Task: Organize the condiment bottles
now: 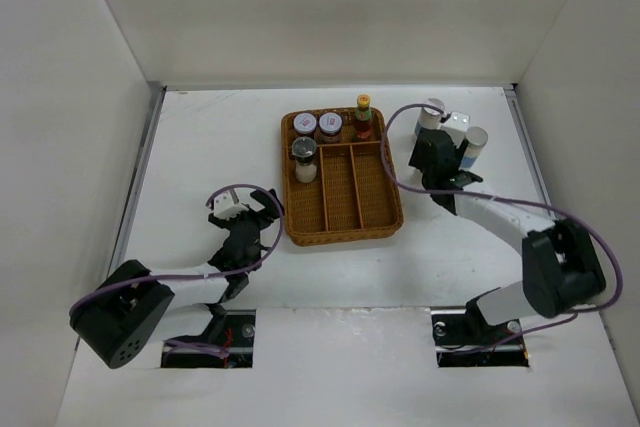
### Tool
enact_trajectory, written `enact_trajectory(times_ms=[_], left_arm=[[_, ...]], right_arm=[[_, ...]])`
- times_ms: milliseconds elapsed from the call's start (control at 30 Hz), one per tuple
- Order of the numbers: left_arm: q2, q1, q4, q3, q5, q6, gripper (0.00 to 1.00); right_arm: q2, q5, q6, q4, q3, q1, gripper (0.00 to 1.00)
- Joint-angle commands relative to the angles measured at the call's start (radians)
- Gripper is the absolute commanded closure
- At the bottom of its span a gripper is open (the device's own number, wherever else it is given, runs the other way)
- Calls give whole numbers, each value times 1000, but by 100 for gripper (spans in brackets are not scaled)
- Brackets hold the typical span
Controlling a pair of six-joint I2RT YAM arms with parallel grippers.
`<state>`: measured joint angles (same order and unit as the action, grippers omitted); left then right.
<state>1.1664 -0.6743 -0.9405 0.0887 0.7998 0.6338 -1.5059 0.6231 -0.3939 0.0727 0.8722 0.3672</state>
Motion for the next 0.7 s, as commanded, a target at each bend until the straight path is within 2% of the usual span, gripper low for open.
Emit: enact_trajectory(times_ms=[0, 133, 267, 367, 533, 667], left_arm=[[-2, 8, -60, 11, -5, 15, 0], [-28, 21, -52, 6, 10, 20, 0], [-51, 35, -37, -12, 58, 55, 0], [-95, 34, -8, -21, 79, 76, 0], [-106, 28, -3, -27, 73, 89, 0], [-139, 28, 5, -38, 79, 89, 0]], right_arm=[[197, 81, 56, 87, 16, 86, 53], [239, 41, 60, 81, 71, 265, 53], [115, -31, 32, 119, 189, 461, 53], [8, -69, 30, 153, 283, 561, 53], [-126, -74, 30, 171, 375, 637, 54], [-178, -68, 20, 165, 372, 651, 54]])
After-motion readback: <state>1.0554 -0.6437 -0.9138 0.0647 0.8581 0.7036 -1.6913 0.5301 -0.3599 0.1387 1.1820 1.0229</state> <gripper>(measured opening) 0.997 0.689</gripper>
